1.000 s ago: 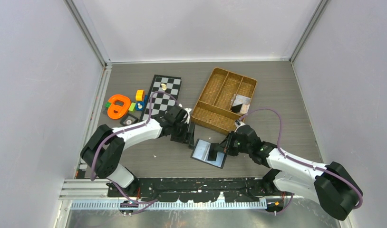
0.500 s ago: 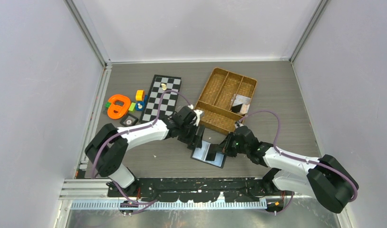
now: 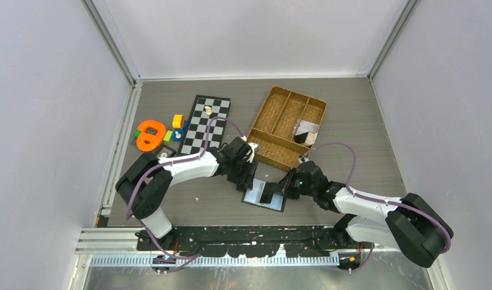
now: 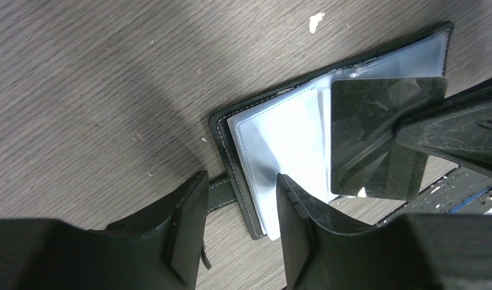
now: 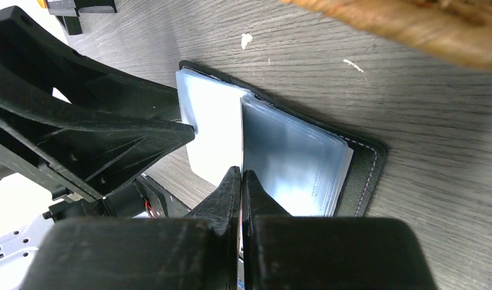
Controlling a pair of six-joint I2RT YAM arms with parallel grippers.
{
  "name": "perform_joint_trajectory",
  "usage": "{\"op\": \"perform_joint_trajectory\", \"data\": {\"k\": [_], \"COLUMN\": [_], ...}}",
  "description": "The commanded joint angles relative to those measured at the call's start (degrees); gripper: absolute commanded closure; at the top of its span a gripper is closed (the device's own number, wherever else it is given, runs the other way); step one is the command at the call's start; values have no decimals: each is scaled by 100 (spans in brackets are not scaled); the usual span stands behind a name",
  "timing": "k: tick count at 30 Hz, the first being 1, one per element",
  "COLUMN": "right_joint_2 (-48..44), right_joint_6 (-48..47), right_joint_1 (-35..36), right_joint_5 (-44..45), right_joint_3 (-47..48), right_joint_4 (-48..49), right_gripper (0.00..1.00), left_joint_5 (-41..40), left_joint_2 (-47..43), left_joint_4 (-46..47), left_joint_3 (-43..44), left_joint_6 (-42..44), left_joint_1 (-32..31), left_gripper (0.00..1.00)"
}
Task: Put the credit cards into the card holder
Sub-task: Insert the credit card into the card holder.
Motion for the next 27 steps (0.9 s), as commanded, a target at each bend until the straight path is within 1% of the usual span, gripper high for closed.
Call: {"op": "perform_joint_trajectory", "data": {"k": [1,10,19,27], "right_joint_2": [50,225,509,565], "right_joint_6": [105,77,-25,-51], "right_joint_1": [18,21,19,24], "right_joint_5": [37,-15,-207,-219], "right_joint_3": [-64,-77,-88,-62], "right_joint_4": [446,506,606,365], "right_gripper": [99,100,100,100], "left_joint_5": [-147,-273,-343,-406], "left_joint_2": [92,176,233,290], "left_joint_4": [116,64,26,33], "left_joint_3": [25,-52,-95,-109], "left_joint_6": [12,3,1,-27], "left_joint_1": [-15,-21,-20,-18], "left_gripper": [56,66,72,77]}}
